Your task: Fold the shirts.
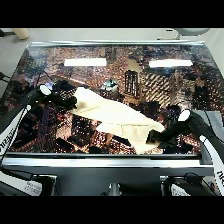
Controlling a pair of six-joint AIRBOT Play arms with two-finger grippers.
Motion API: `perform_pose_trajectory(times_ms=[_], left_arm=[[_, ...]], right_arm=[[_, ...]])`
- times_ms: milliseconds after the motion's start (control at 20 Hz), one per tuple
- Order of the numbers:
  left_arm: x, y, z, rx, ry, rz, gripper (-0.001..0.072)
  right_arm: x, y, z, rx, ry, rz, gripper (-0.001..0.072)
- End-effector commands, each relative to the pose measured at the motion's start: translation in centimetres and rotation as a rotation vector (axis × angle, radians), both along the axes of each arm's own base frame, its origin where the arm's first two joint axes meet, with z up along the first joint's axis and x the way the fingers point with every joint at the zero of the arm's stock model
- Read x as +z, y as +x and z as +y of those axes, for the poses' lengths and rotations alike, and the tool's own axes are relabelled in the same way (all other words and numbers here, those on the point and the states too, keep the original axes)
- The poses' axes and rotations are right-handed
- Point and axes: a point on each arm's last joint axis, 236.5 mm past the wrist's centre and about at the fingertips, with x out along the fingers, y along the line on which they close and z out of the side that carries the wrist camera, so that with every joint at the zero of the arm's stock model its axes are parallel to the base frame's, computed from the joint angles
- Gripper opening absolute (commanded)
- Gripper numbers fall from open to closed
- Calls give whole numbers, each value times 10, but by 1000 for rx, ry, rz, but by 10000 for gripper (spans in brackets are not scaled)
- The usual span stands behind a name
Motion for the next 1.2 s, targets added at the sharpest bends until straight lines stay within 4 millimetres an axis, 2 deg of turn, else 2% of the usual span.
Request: perform_pose_trajectory(times_ms=[0,100,150,200,250,350,400,450,500,550,600,650,700,750,800,850,900,950,1000,1100,1150], left_arm=[[6,1,-12,-77,-21,-47,24],[16,5,-12,-82,-19,-74,24],[23,8,-11,-89,-17,-94,23],[31,11,-12,-99,-16,-117,23],[42,14,-12,-106,-15,-146,23],[77,23,-13,-115,-13,-230,22],[102,29,-12,-137,-2,-299,22],[138,34,-11,-156,12,-388,22],[178,37,-10,-170,26,-483,22],[227,37,-6,-169,49,-594,22],[278,33,-2,-163,73,-710,22],[338,22,4,-148,99,-848,22],[395,6,11,-124,120,-980,22],[455,-19,23,-72,149,-1117,22],[505,-48,37,-13,183,-1240,22],[552,-84,53,58,215,-1359,22],[585,-118,69,130,234,-1451,22],[612,-152,83,203,242,-1527,22],[627,-180,93,253,245,-1574,22],[640,-217,100,295,229,-1618,22],[636,-224,101,292,231,-1606,22]], right_arm=[[-7,5,10,-60,34,-24,685],[-10,3,10,-64,32,-21,655],[-11,2,11,-75,32,-17,446],[-12,2,13,-83,40,-14,89],[-10,3,15,-83,52,-18,20],[1,6,19,2,95,-63,17],[14,9,16,61,95,-93,17],[35,20,8,117,63,-153,17],[62,37,-5,160,5,-245,17],[99,60,-19,189,-70,-377,17],[153,87,-35,174,-162,-550,18],[219,109,-48,130,-242,-748,18],[288,120,-58,91,-312,-955,19],[363,119,-70,35,-385,-1171,19],[429,107,-81,-48,-443,-1356,19],[489,84,-92,-149,-483,-1519,19],[534,57,-99,-224,-503,-1654,19],[562,35,-99,-256,-504,-1750,19],[578,18,-98,-272,-501,-1811,19],[586,1,-97,-310,-476,-1839,19],[582,2,-97,-318,-467,-1821,19]])
